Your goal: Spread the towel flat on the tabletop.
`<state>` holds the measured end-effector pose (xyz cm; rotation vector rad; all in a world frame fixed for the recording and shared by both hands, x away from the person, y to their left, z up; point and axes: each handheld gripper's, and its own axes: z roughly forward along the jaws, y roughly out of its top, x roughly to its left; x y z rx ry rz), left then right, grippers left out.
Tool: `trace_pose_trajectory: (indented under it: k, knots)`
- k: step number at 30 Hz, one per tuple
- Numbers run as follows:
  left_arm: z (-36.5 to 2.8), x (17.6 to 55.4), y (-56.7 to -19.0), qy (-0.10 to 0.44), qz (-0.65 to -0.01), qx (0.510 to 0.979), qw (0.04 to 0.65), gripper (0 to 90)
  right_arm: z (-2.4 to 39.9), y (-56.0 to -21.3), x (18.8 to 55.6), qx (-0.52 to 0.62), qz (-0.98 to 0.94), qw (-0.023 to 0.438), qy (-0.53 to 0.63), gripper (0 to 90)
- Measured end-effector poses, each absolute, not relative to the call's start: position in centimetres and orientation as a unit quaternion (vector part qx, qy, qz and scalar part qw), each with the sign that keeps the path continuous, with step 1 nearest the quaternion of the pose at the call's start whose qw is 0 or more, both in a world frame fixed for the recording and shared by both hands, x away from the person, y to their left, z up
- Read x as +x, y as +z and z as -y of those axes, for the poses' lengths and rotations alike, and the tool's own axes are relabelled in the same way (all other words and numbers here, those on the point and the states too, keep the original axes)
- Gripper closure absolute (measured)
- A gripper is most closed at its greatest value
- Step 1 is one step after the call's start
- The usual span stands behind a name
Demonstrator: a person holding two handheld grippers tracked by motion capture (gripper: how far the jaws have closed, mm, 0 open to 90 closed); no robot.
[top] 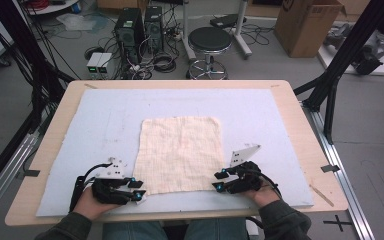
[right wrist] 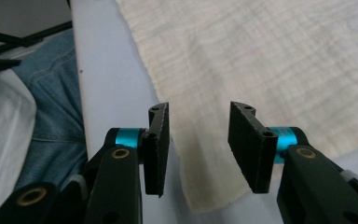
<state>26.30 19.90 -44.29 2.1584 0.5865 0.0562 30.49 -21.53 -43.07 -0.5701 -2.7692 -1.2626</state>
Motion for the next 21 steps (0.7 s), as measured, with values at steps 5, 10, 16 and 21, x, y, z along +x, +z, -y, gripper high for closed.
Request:
trace_pose_trajectory:
  k: [5,10,16,21]
  knots:
    - [-19.77,26.20,-44.42,0.030,-0.242,0.868,0.432,60.8,21.00,-43.62,30.45,-0.175,0.908,0.010,-0.381,57.9]
    - [-19.82,26.31,-44.43,0.053,-0.256,0.867,0.425,78.6,20.88,-43.76,30.60,-0.176,0.909,0.011,-0.378,74.4]
    - [-19.92,26.48,-44.34,0.057,-0.261,0.867,0.422,88.1,20.70,-43.68,30.54,-0.171,0.910,0.024,-0.376,86.3]
    - [-20.01,26.27,-44.15,0.061,-0.261,0.869,0.416,88.7,20.80,-43.56,30.44,-0.162,0.911,0.021,-0.378,87.0]
